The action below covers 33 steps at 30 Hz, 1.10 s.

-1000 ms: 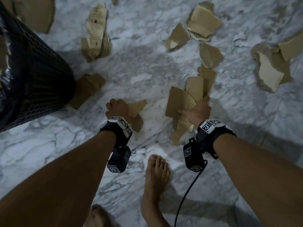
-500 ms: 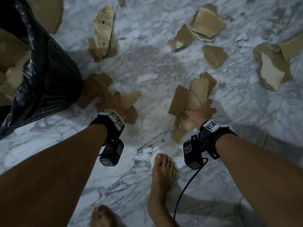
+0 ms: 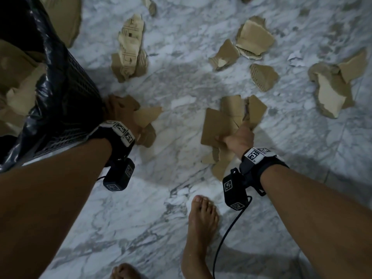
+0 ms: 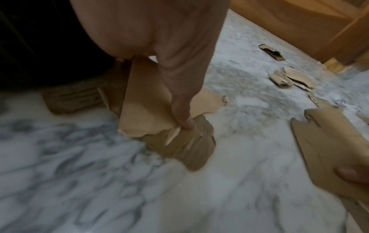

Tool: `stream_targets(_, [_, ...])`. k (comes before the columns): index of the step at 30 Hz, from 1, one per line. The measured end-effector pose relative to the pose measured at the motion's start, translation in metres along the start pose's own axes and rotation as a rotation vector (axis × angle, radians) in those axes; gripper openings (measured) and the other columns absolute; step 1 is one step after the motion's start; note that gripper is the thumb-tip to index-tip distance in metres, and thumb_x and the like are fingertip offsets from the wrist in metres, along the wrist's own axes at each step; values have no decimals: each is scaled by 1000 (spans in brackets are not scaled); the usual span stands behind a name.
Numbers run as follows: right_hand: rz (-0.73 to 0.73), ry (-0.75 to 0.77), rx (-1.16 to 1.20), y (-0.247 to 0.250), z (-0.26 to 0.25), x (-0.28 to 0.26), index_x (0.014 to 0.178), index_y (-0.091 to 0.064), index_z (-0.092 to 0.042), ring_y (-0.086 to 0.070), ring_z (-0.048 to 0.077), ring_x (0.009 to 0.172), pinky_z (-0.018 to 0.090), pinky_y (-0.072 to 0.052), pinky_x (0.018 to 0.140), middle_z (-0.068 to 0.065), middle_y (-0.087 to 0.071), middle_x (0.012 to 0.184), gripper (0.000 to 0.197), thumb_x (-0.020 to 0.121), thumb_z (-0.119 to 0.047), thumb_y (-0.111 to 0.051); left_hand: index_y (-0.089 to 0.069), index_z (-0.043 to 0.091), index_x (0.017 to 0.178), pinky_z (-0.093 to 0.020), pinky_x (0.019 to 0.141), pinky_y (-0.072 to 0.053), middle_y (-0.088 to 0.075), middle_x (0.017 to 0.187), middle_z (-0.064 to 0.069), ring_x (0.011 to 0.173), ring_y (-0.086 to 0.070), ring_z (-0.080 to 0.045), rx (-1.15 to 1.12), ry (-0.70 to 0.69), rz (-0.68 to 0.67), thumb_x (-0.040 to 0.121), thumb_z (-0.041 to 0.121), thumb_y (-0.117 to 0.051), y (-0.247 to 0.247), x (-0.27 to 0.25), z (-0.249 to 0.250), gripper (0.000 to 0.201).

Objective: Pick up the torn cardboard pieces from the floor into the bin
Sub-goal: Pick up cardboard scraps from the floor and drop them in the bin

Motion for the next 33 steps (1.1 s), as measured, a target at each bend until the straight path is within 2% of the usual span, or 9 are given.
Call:
stream_targets(4, [-13,48,43,-5,-1,2,143,-32,-9,-45,31,132,40,-43,105,14,-46,142,101,63,-31,-90,-54,29,107,-53,96,-39,-45,110,-21,101,-48,-43,49,-83,58,54,42,-77,-1,-4,7,59])
stream_targets(10, [-11,126,63,2,-6,-8,138,-36,-7,-46,31,128,39,-43,103,14,-48,138,88,69,-31,-85,-50,26,123,-48,94,-45,-43,122,-18,111,-52,-44,-78,-107,-125,71,34,-74,-14,-28,20,58])
stream_targets(14, [-27,244,55,18,-24,-34,133,-38,-6,-51,30,120,34,-42,94,14,-51,130,59,84,-16,-70,-48,27,119,-48,90,-48,-48,117,-17,106,-54,-42,-155,-149,-136,79,34,-62,-9,-58,34,43])
stream_targets(17, [-36,291,62,39,-46,-63,140,-31,-6,-50,30,120,37,-42,96,14,-47,133,57,90,-8,-59,-47,25,127,-46,87,-44,-43,118,-18,105,-52,-41,-200,-188,-129,83,26,-54,13,-91,47,46])
stream_targets(22, [82,409,45,97,-119,-136,127,-40,-10,-56,26,102,34,-43,77,9,-54,108,40,91,-11,-55,-39,22,141,-47,92,-43,-40,125,-19,109,-50,-44,-248,-255,-95,85,27,-55,105,-152,60,58])
stream_targets(25, [77,460,217,130,-182,-191,139,-33,-12,-55,28,111,33,-43,79,11,-55,127,48,94,-10,-50,-37,18,142,-46,89,-41,-41,124,-20,108,-50,-43,-244,-314,28,88,25,-51,185,-186,53,56])
stream_targets(28, [100,563,353,155,-249,-247,132,-38,-9,-56,30,109,30,-44,75,14,-56,126,42,91,-7,-48,-39,14,139,-45,82,-40,-41,122,-22,104,-49,-42,-286,-303,182,85,20,-50,266,-207,20,55])
stream_targets(31, [82,648,418,160,-306,-305,118,-45,-10,-57,25,89,25,-40,66,7,-60,104,31,88,-9,-51,-41,16,136,-43,77,-40,-43,121,-20,101,-51,-44,-342,-208,308,84,13,-52,328,-215,-37,54])
stream_targets(33, [51,713,423,149,-334,-340,107,-46,-12,-57,24,81,23,-38,59,4,-59,92,24,84,-10,-55,-41,16,135,-46,82,-42,-44,124,-20,106,-51,-45,-352,-122,350,83,16,-55,352,-218,-79,54])
Point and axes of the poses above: each hand's wrist, its own x-axis towards the middle knuckle, its own y-axis out of the back of the hand, z = x × y, the point moved 9 cm from there along x, towards the middle knuckle
